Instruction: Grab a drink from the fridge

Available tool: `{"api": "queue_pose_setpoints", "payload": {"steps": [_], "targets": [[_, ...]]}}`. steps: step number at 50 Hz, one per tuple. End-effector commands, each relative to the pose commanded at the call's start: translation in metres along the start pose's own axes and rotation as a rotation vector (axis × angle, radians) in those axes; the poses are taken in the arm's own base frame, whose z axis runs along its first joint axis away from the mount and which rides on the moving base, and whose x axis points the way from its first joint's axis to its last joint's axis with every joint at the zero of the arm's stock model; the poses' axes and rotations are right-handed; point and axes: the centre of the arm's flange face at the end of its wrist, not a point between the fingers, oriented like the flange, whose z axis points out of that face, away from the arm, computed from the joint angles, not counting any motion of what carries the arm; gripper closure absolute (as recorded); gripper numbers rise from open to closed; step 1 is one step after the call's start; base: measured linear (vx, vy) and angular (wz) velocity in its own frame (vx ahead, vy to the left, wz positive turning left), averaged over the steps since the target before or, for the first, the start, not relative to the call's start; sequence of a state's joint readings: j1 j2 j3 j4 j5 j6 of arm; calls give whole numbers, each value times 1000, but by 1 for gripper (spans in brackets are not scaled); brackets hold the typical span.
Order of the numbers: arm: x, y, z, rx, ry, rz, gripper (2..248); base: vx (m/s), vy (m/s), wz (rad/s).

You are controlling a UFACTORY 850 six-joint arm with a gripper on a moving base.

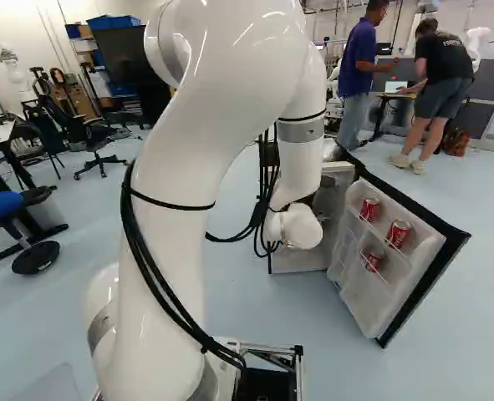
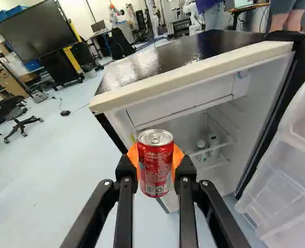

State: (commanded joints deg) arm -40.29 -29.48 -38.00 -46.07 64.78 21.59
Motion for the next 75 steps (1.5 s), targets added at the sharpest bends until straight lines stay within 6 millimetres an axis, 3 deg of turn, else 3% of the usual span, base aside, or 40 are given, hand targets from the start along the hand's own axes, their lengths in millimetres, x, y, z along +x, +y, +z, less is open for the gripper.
{"api": "queue_pose_setpoints", "payload": {"steps": [75], "targets": [[78, -26, -30, 1, 134, -117, 166, 0, 0, 0]]}}
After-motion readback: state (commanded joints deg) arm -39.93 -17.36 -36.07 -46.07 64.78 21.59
